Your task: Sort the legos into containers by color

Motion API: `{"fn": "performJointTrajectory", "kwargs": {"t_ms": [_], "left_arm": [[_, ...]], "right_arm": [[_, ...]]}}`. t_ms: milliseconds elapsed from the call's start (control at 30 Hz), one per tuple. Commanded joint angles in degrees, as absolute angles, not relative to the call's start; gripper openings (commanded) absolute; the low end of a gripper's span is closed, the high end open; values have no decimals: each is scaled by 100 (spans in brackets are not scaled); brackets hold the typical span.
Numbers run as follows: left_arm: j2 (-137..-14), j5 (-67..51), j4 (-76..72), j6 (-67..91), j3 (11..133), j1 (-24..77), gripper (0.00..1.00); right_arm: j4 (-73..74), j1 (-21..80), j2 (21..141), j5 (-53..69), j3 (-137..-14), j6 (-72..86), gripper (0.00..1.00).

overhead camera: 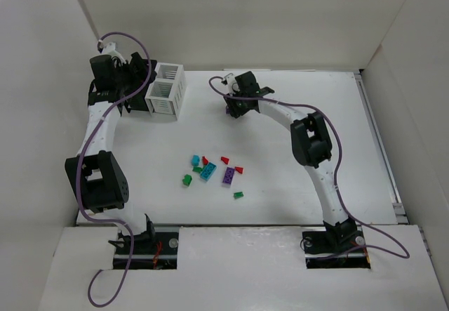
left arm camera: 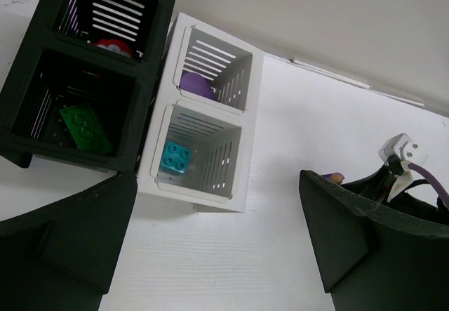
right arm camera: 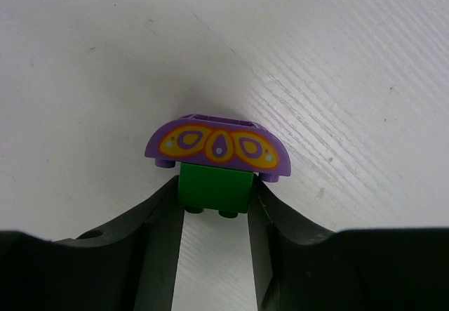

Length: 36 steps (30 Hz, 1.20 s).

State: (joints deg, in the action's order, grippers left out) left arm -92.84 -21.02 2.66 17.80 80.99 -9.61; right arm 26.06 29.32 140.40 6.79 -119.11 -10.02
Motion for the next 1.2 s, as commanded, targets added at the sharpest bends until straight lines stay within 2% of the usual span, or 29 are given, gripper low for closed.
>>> {"fn": "performJointTrajectory", "kwargs": {"t_ms": [0, 167, 267, 467, 700, 933, 1167], "left_arm": [[-9237, -2276, 176, 1644, 8209, -967, 100], [-9237, -2619, 176, 1574, 8209, -914, 100], [-9237, -3021, 176, 1521, 8209, -607, 100], [-8939, -4646, -359, 1783, 7735, -9, 100], [-8341, -5439, -1370, 2653, 6436, 526, 100], [-7822, -5546, -2504, 3716, 5732, 1669, 100], [-7629, -5116, -2558, 3797, 5607, 2372, 100]], "right_arm": [[2277, 2909, 13896, 598, -11831, -888, 35], [2084, 2909, 13475, 808, -11260, -1221, 17], [1628, 2909, 12781, 1308, -10481, -1607, 12], [950, 2856, 10997, 2573, -8923, -2583, 9], [590, 3058, 9125, 3085, -7349, -3199, 7], [536, 3436, 7929, 3094, -6373, -3357, 7], [360, 3744, 7322, 2848, -5995, -3305, 4]]}}
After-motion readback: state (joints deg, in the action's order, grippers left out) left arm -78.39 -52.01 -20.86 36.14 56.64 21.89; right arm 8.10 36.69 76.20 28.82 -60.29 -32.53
